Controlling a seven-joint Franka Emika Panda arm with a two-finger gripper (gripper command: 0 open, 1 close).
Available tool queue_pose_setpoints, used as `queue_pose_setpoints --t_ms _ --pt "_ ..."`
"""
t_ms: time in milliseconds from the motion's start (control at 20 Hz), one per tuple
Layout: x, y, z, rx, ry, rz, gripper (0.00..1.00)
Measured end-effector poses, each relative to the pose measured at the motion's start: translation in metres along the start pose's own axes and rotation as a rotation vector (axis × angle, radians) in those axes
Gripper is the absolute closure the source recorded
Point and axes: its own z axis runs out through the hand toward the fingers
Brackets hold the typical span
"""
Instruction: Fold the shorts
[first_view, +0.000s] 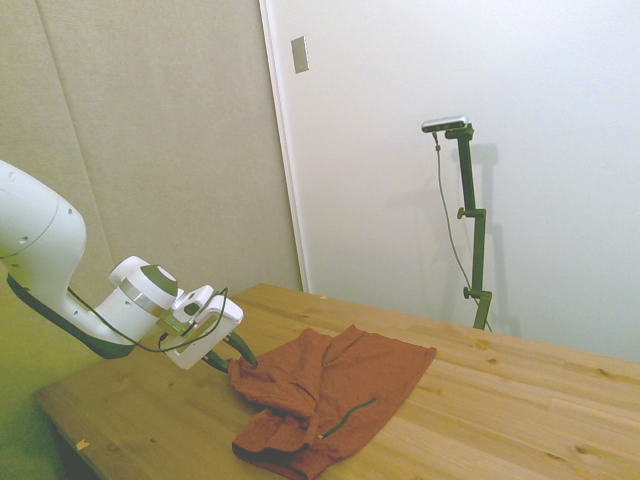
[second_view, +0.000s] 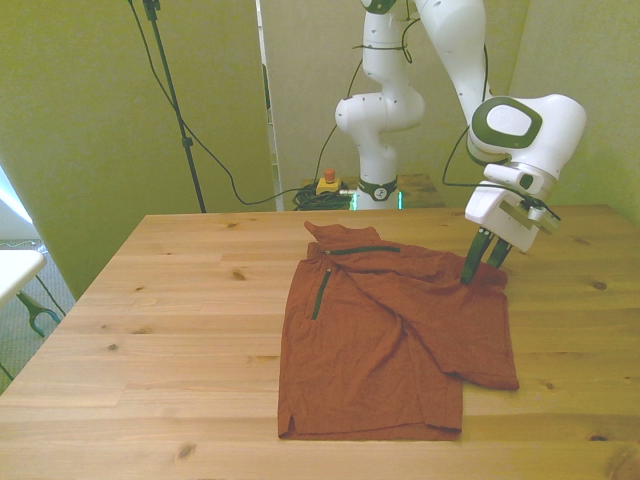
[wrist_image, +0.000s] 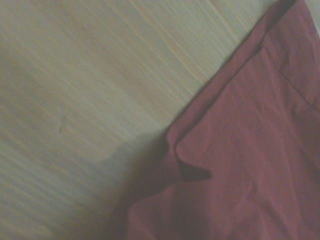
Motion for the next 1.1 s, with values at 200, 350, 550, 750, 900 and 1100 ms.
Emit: queue_pose_setpoints --t_ms 200,350,550,750,900,1100 --pt "0.002 -0.009 0.002 0.008 0.006 -0.007 1.00" --pt "-0.001 -0.015 0.001 0.012 0.012 -0.013 1.00" --pt "0.001 -0.019 0.003 0.014 0.015 -0.018 1.00" --pt "0.004 -0.022 0.004 0.016 0.021 -0.013 1.00" --pt "0.014 -0.022 0.002 0.024 0.032 0.017 1.00" --pt "0.046 -0.004 -0.010 0.037 0.072 0.091 1.00"
